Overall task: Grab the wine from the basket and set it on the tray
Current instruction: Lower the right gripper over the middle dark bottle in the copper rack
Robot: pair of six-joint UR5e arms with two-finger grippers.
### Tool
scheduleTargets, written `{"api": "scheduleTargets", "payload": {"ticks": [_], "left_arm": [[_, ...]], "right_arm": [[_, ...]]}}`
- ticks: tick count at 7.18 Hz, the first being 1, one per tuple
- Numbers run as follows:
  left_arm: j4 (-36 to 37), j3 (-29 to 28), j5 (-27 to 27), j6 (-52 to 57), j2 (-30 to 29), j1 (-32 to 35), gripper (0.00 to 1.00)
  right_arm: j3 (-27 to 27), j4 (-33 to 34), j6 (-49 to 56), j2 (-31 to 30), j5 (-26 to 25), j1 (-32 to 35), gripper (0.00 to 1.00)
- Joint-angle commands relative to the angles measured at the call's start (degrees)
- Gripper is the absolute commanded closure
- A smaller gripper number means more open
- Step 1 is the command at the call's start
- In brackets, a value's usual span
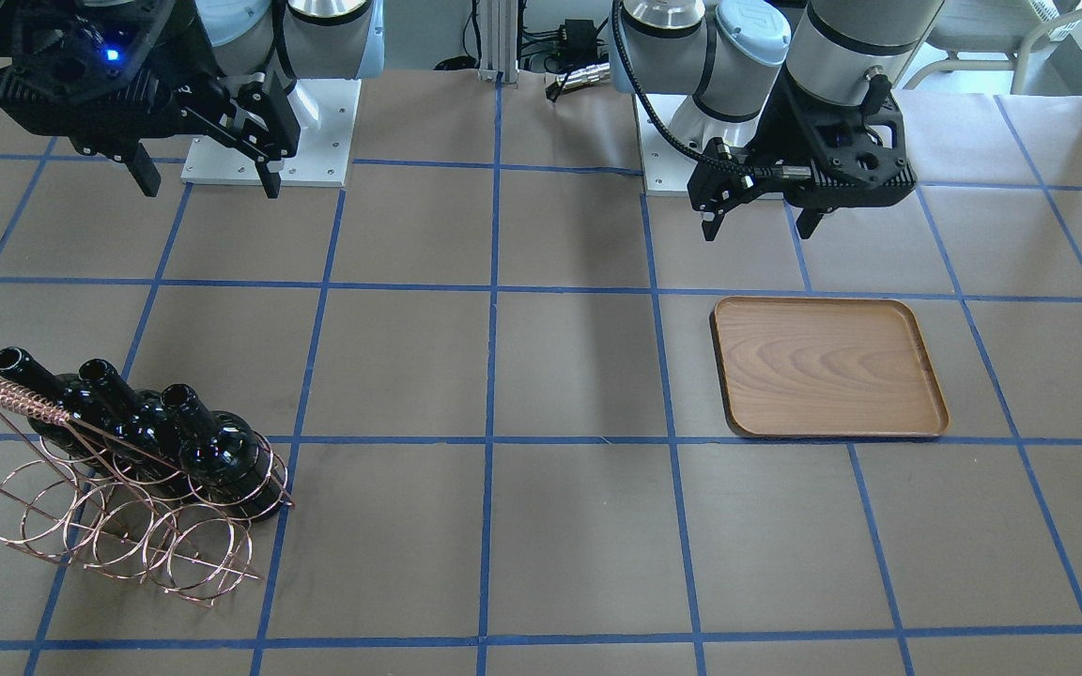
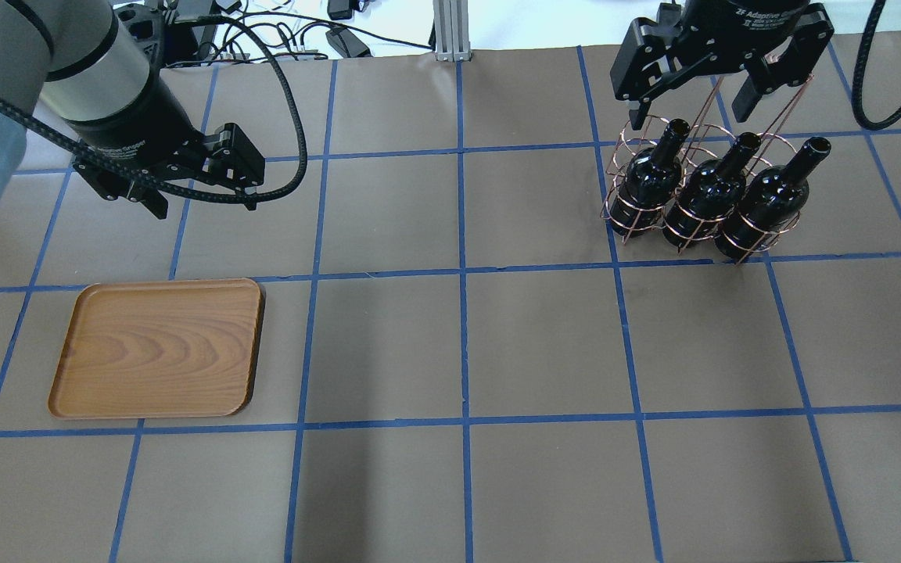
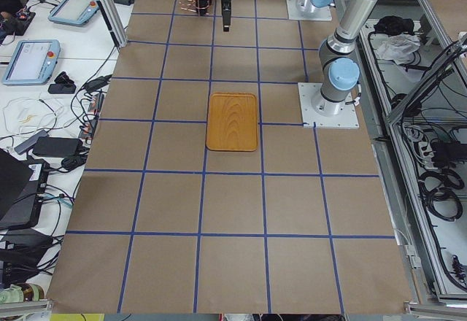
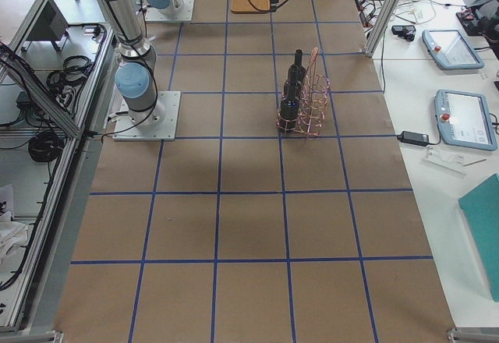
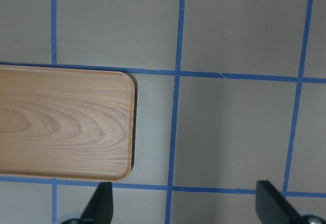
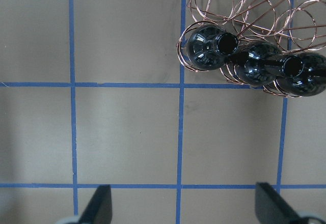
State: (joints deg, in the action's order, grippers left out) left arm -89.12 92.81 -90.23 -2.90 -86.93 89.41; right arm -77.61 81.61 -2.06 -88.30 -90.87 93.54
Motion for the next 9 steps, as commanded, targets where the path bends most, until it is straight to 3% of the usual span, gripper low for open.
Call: {"api": "scheduleTargets", "payload": {"ticks": [1,4,6,9], "left_arm": [[-0.09,0.0,0.14,-0.17,-0.25,0.06,0.0],[-0.18,0.0,-0.38,-0.17,-0.17,-0.03,0.0],[-0.27,0.09,-0.47,-0.17,-0.17,-0.03,0.0],[-0.27,0.09,-0.73,-0.26,0.09,-0.03,0.0]], "right_arm": [[-0.43,0.22,0.04,0.24,0.34,-0.2,0.02],[-3.76,5.04,-7.48,0.85,-3.24,-4.91,0.02],[-8.15,11.53,-2.73,1.81,-2.99,-10.29,0.02],[-8.88,16.27,0.65,6.63,-2.91,-12.32,0.05]]}}
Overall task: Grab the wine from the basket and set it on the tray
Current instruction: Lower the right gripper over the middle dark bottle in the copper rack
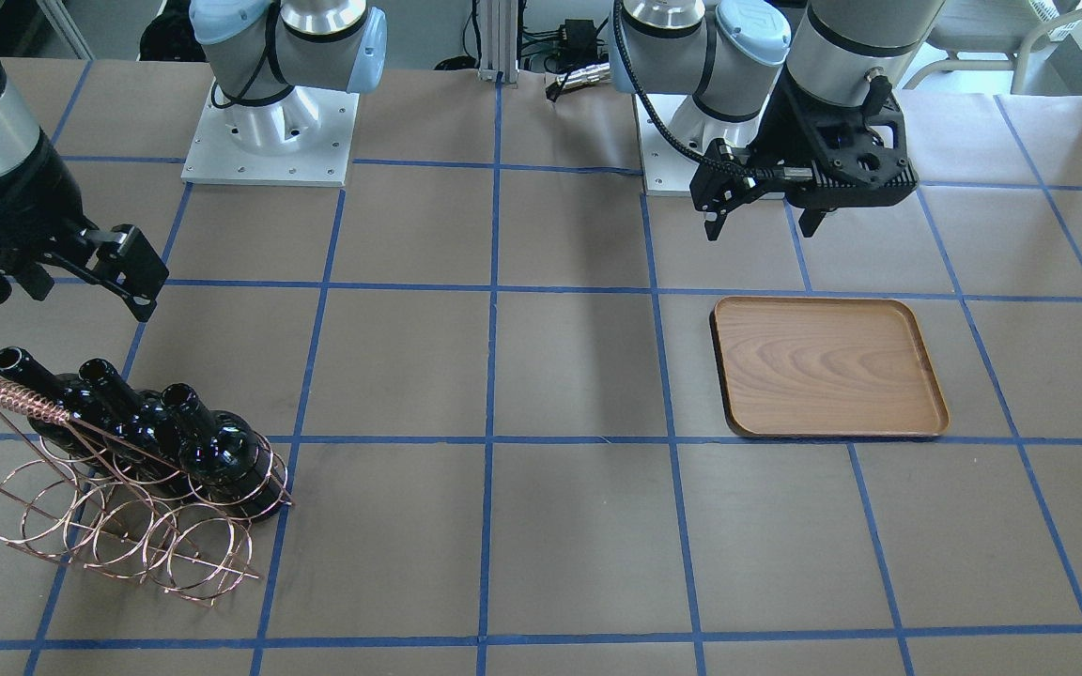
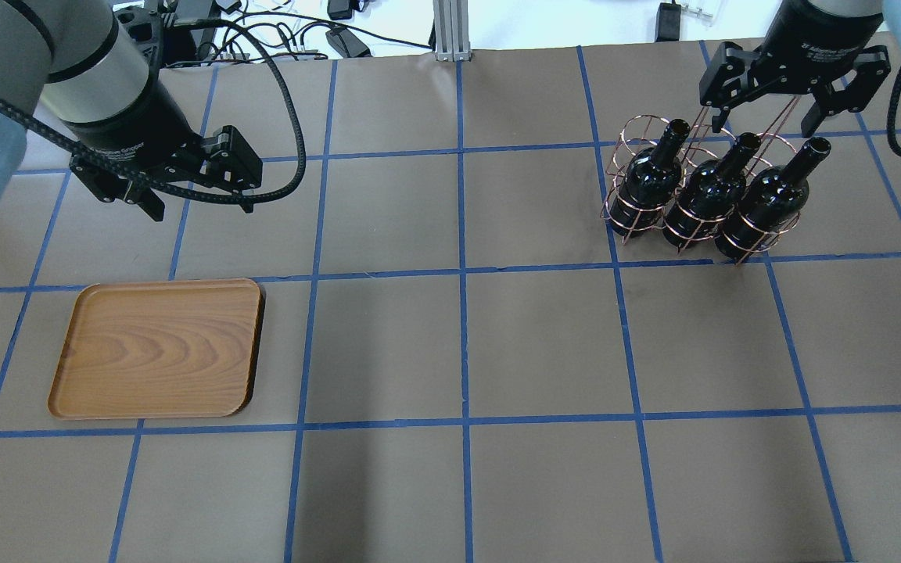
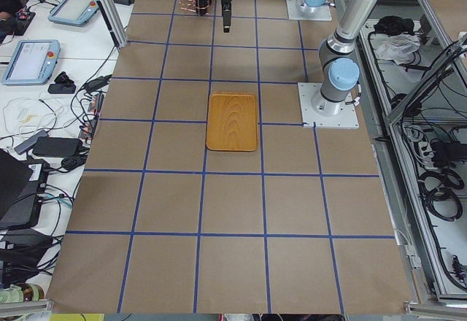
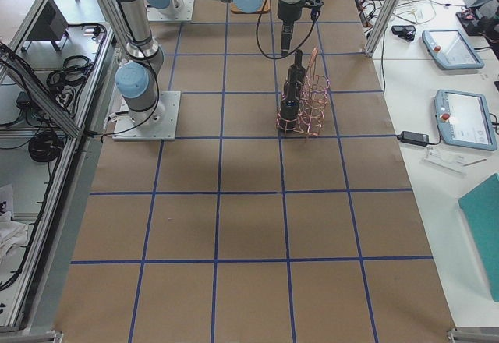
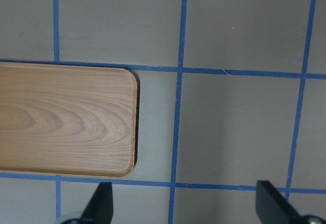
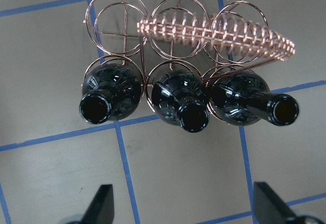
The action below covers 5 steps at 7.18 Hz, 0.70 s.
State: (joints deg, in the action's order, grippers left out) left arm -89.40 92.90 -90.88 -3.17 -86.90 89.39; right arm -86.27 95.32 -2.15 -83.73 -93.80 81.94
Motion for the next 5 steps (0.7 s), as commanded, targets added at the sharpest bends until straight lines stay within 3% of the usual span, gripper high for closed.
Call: {"api": "scheduleTargets", "payload": {"ticks": [1,5], "left_arm": [[-0.07,0.0,-0.09,0.09,0.07,0.0,0.0],[0.02,0.09,-0.09,0.27,-0.02,0.0,0.0]], "right_arm": [[-0.21,3.03,0.75,3.38,0.02,-0.9,0.09],[-0.56,4.77,0.75,7.17,0.11,-1.61,0.18]]}}
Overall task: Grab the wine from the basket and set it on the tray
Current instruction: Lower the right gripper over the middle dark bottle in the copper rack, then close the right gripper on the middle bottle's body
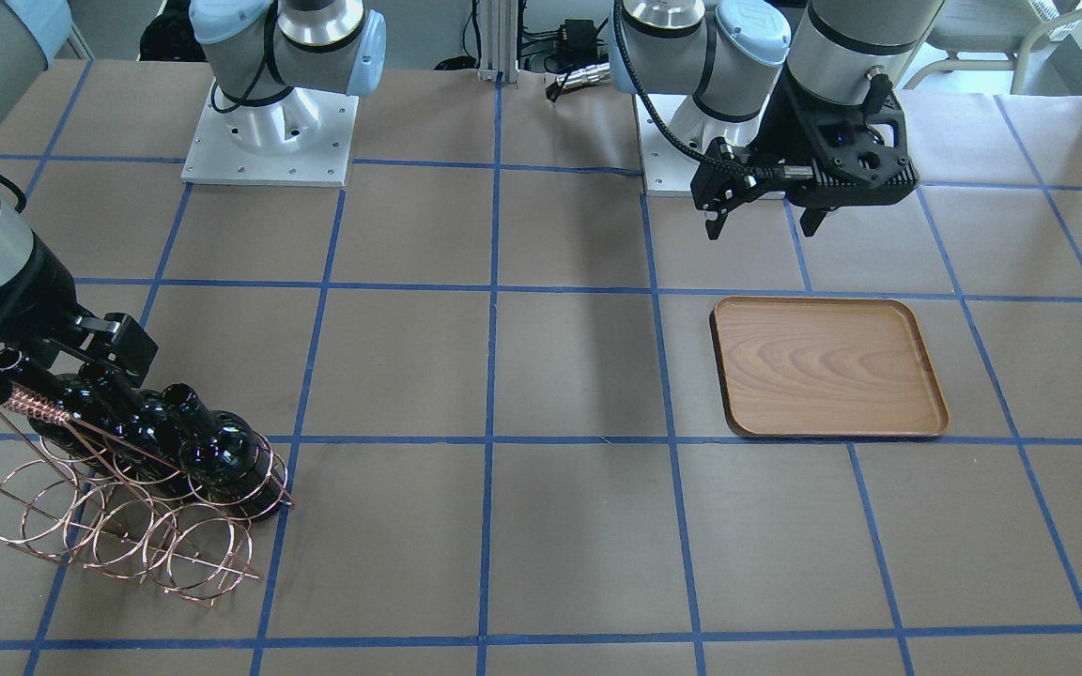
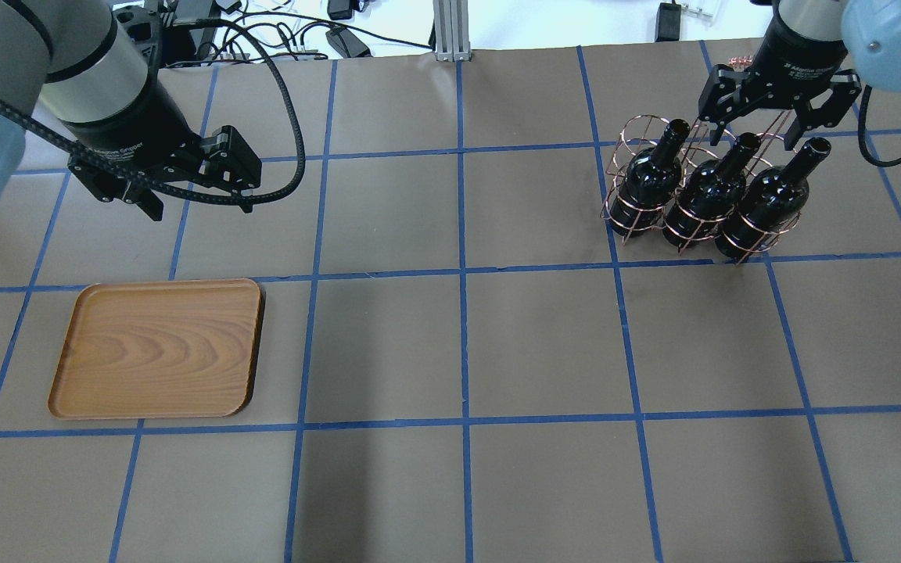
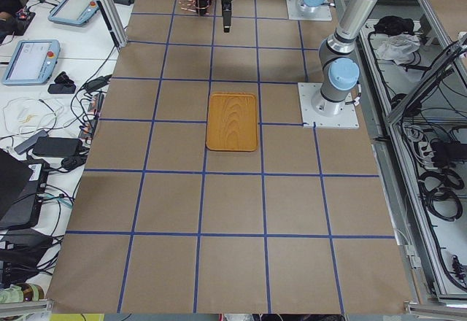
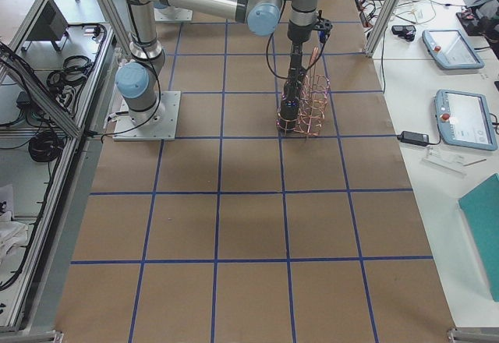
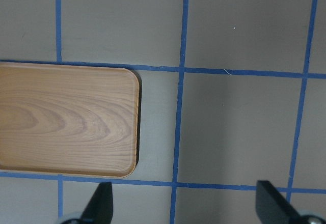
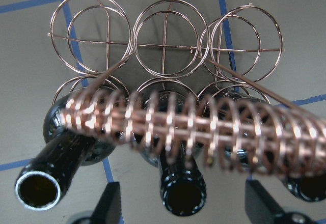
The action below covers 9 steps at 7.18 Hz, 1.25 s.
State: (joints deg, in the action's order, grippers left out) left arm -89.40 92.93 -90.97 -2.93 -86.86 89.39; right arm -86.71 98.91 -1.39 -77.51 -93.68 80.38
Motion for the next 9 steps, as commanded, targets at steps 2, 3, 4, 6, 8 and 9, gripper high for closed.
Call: {"api": "scheduleTargets", "payload": {"ticks": [2,3,4,6,8,9], "left_arm": [[0.1,0.06,0.01,-0.32,-0.07,0.0,0.0],[0.01,0.06,-0.08,-0.24,0.02,0.0,0.0],[0.01,0.06,-0.08,-0.24,0.02,0.0,0.0],[0.01,0.15,0.01,-0.24,0.02,0.0,0.0],[0.1,0.59,0.09,-0.24,0.02,0.0,0.0],[0.36,0.59,0.27,0.02,0.02,-0.09,0.0]], "right_arm": [[-1.61,1.2,-0.02,1.22,0.08,-0.05,0.3],[-1.97,1.02,-0.02,1.22,0.08,-0.05,0.31],[-1.98,0.85,0.07,1.31,-0.1,-0.05,0.34],[-1.89,1.46,1.65,1.22,-0.1,-0.05,0.4],[-1.97,2.52,1.65,1.22,0.16,-0.05,0.37],[-2.06,1.82,1.56,1.31,0.08,-0.05,0.38]]}}
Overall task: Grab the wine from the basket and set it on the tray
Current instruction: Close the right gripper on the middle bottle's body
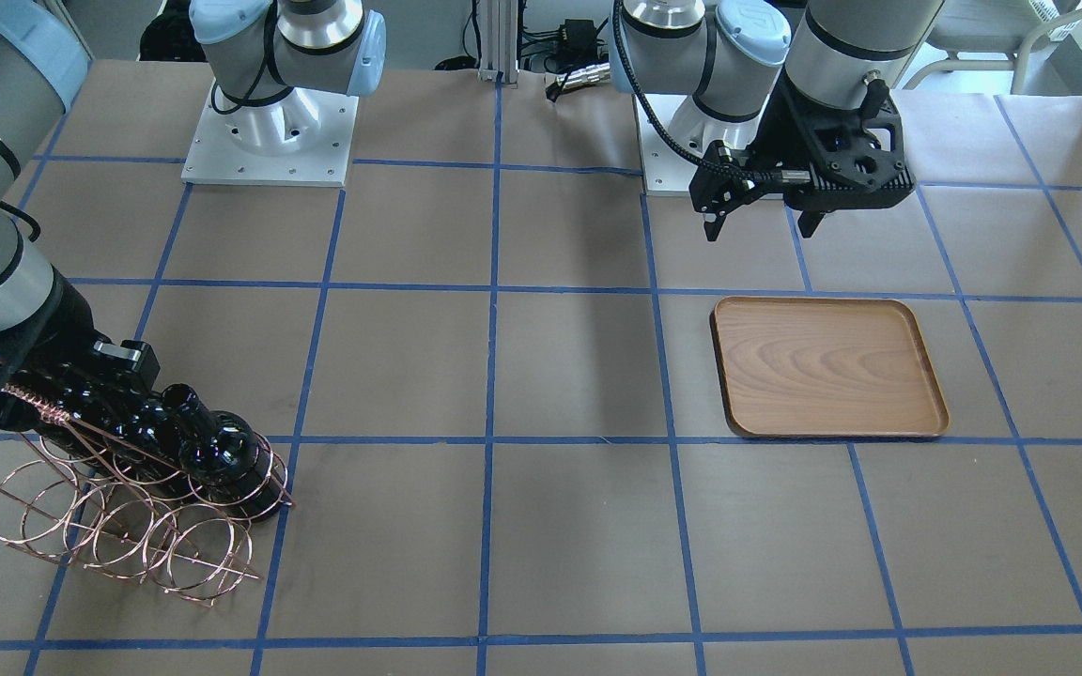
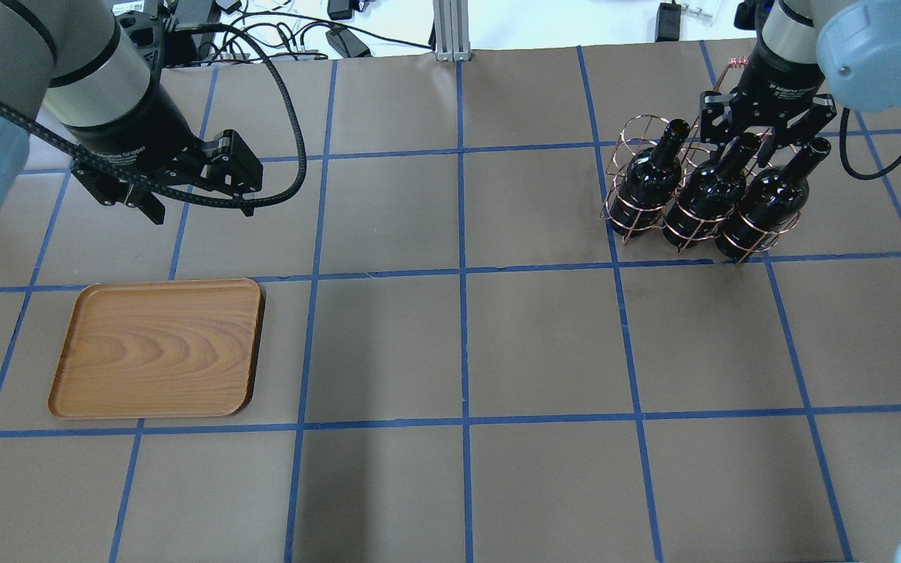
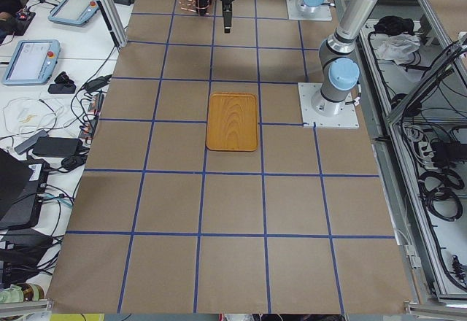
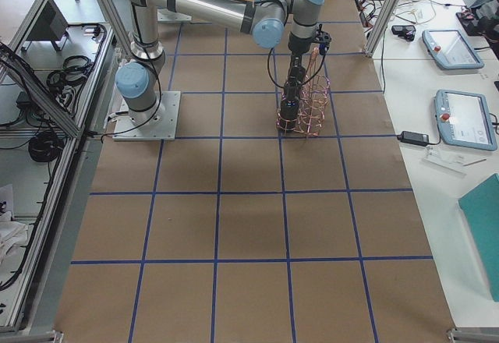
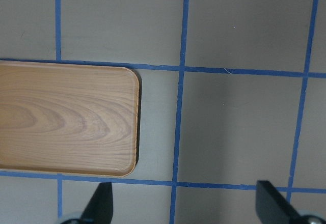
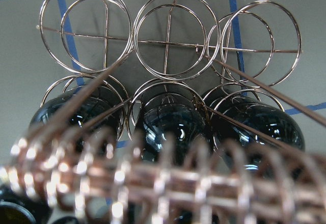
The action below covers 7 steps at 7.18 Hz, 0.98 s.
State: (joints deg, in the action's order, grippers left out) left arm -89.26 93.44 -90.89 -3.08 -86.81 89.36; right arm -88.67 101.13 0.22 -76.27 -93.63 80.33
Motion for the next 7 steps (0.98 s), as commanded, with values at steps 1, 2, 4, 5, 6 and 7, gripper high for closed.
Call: {"api": "scheduleTargets", "payload": {"ticks": [1,2,4,5,6,7], "left_arm": [[0.23,0.16,0.19,0.44,-0.2,-0.42,0.0],[0.14,0.51,0.27,0.44,-0.2,-0.51,0.0],[-0.03,0.77,0.19,0.44,-0.29,-0.16,0.0],[0.49,0.78,0.01,0.36,-0.03,-0.24,0.0],[0.49,0.78,0.19,0.44,-0.2,-0.24,0.0],[0.32,0.78,0.01,0.36,-0.2,-0.42,0.0]], "right_arm": [[-0.62,-0.24,0.05,0.07,0.03,0.0,0.39],[-0.89,0.03,0.22,0.07,0.03,0.0,0.4],[-0.8,0.12,0.92,-0.02,-0.59,0.0,0.71],[-0.8,0.12,1.53,-0.02,-0.24,0.0,0.8],[-0.54,0.03,1.37,-0.02,-0.06,0.0,0.81],[0.16,0.03,1.28,-0.45,-0.06,0.0,0.81]]}}
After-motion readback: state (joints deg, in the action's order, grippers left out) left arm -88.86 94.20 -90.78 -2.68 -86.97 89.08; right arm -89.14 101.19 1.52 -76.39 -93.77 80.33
